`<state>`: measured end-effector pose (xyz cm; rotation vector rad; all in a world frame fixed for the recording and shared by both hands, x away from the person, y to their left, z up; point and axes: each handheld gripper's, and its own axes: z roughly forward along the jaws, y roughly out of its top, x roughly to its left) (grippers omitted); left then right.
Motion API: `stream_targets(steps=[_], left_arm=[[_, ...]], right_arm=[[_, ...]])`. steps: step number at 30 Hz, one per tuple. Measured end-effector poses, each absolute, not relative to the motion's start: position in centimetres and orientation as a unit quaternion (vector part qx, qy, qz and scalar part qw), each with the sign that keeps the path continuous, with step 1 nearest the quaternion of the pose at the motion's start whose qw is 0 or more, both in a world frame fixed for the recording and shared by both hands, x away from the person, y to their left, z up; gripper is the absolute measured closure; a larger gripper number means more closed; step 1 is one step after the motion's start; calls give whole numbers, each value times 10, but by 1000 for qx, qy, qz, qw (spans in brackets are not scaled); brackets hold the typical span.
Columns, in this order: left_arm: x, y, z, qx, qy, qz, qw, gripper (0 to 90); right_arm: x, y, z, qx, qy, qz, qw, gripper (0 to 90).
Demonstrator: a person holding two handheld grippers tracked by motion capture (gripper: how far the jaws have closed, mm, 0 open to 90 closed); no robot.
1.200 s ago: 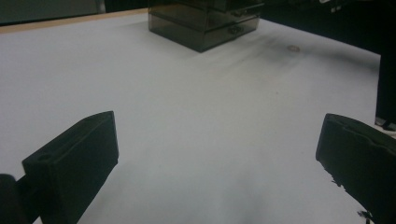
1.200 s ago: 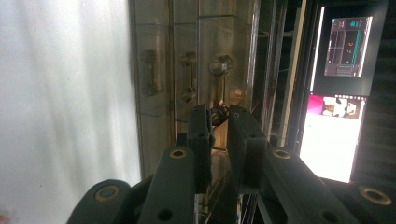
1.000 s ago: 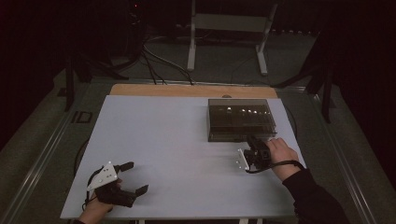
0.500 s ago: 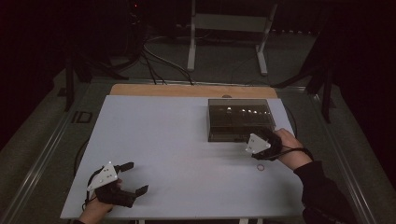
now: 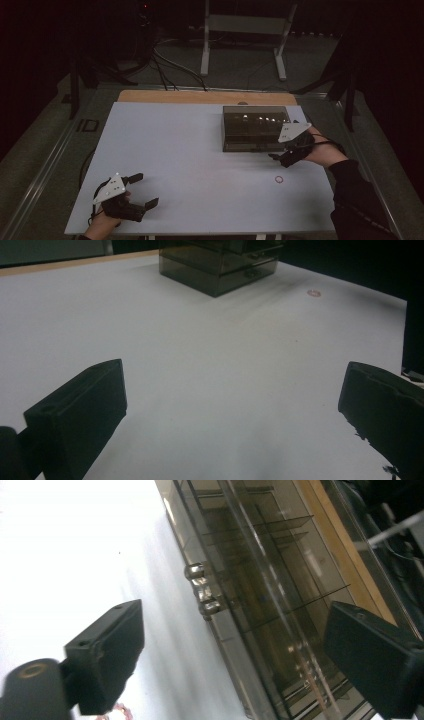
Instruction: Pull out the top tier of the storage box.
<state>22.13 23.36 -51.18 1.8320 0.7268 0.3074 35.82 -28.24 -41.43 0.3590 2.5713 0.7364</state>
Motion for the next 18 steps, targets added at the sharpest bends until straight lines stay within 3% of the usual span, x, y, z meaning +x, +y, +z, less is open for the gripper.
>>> stream_targets(steps=[4,6,9,16,18], left_arm=[[221,234,-512,772,306,129,542,0],[221,234,-512,771,306,128,544,0],[222,234,-512,770,308,128,544,0],[222,234,-512,768,307,125,549,0],[222,234,-512,769,306,125,547,0]], right_arm=[[366,-289,-411,114,935,275,192,128],[374,-292,-411,103,950,256,147,146],[379,-292,-412,94,960,236,120,151],[389,-290,-412,97,969,200,105,174],[389,-289,-412,91,969,196,121,300]])
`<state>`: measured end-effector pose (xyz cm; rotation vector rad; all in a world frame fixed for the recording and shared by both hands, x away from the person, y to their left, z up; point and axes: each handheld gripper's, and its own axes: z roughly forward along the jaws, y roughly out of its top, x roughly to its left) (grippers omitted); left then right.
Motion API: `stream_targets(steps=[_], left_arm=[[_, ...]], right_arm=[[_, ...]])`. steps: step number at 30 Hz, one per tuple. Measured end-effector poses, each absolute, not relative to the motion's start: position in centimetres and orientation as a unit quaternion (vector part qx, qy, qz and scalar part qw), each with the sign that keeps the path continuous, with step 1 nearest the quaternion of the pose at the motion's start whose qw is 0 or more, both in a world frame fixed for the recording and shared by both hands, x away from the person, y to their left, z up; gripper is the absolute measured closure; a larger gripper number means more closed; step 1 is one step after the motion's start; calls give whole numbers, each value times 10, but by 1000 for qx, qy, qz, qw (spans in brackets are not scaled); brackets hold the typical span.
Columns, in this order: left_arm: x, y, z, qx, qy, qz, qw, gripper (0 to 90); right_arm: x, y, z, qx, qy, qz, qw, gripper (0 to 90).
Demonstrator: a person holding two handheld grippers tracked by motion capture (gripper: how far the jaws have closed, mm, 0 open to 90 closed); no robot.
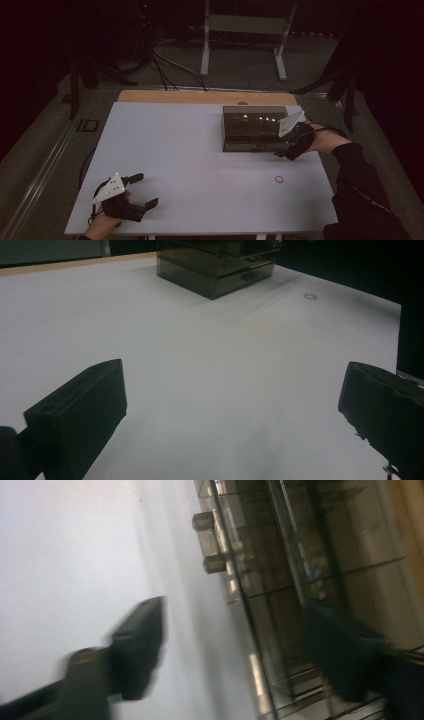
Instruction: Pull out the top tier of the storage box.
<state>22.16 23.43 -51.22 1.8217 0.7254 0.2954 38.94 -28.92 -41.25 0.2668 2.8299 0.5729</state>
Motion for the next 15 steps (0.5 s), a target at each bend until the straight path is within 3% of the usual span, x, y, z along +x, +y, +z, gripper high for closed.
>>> stream_targets(steps=[1,3,9,15], left_arm=[[222,234,-512,769,306,125,547,0],[222,235,-512,767,307,123,550,0],[222,234,-512,768,306,123,550,0],[221,235,-512,767,306,124,550,0]], right_arm=[[389,-289,-412,91,969,196,121,300],[389,-288,-415,62,971,187,133,456],[395,-282,-419,20,976,158,147,696],[402,-277,-418,-12,980,141,142,792]])
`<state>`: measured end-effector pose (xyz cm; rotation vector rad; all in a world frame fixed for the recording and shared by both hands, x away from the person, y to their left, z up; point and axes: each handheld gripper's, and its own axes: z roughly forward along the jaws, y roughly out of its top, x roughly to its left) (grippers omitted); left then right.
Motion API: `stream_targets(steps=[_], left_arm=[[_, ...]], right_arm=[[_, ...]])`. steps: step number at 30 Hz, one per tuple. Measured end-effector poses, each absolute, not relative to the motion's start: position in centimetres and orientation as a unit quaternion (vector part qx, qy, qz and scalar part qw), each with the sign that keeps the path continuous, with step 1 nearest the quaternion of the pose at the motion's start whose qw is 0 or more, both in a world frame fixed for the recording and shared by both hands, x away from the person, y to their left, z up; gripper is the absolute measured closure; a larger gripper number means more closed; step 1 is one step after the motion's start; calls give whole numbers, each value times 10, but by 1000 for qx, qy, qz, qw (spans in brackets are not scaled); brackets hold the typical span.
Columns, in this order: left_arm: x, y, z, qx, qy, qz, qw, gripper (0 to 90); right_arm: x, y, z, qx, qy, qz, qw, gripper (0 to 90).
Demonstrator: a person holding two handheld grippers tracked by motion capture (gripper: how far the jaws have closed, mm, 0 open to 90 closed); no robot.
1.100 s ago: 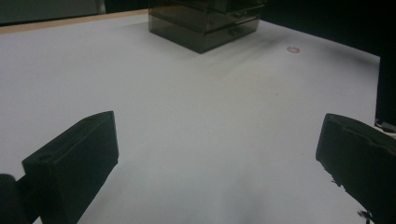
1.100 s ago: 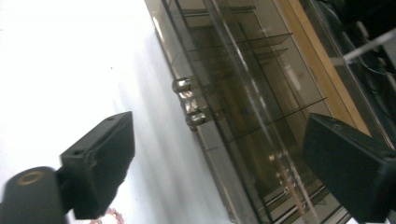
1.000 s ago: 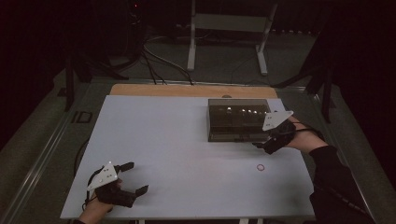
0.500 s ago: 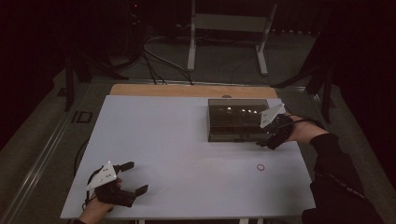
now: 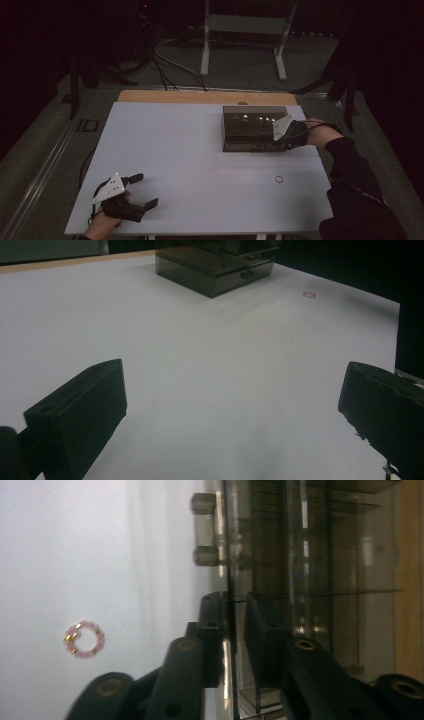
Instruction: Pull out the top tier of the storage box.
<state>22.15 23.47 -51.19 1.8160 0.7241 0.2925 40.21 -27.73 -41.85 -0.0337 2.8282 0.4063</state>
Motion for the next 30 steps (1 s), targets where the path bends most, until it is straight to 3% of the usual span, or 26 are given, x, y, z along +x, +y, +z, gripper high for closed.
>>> stream_targets(steps=[12,30], left_arm=[[222,235,-512,767,307,123,549,0],[221,235,-512,768,305,126,548,0]], right_arm=[[411,-273,-415,-26,988,121,97,857],[393,-277,-415,-32,987,137,79,874]])
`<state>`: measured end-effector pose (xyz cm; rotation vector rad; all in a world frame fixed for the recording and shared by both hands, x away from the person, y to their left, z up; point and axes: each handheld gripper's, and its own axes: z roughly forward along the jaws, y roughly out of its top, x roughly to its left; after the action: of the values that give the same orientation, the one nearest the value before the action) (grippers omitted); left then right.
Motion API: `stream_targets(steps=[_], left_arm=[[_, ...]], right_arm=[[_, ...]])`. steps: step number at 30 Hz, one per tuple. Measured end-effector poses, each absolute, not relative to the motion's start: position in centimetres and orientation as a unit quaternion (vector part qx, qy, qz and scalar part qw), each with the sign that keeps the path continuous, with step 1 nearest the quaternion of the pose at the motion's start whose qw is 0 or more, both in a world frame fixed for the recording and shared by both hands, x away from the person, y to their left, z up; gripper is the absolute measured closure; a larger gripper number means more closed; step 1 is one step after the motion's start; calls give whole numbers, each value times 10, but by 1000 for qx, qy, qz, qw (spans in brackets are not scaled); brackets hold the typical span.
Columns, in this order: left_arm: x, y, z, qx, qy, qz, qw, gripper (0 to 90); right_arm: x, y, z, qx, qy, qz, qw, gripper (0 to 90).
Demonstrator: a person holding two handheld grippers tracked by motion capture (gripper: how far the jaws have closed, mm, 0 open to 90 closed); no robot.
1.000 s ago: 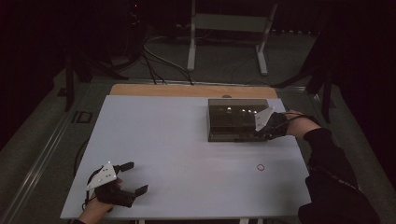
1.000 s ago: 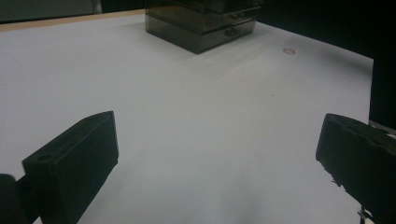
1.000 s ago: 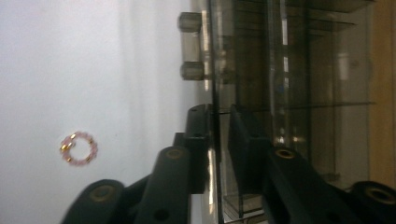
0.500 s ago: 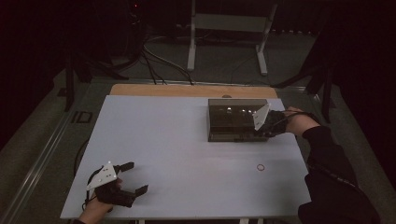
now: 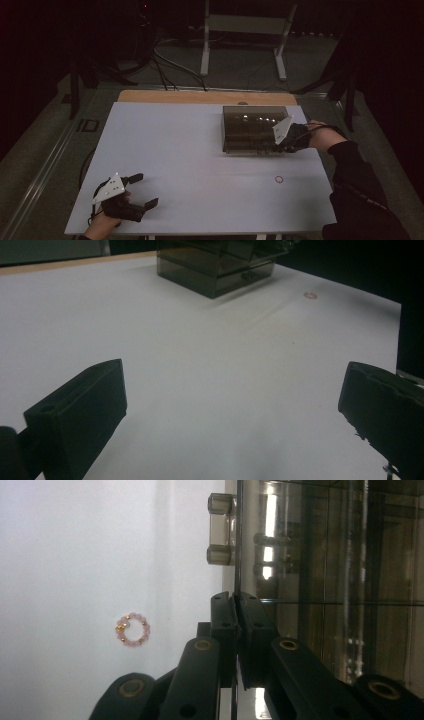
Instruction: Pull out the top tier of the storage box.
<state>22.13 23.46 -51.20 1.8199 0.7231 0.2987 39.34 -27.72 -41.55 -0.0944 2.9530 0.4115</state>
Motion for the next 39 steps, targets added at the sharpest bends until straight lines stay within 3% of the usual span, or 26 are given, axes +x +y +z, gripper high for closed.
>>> stream_targets(steps=[39], left_arm=[[221,234,-512,769,306,126,547,0]], right_arm=[[372,-287,-421,-19,981,172,89,856]])
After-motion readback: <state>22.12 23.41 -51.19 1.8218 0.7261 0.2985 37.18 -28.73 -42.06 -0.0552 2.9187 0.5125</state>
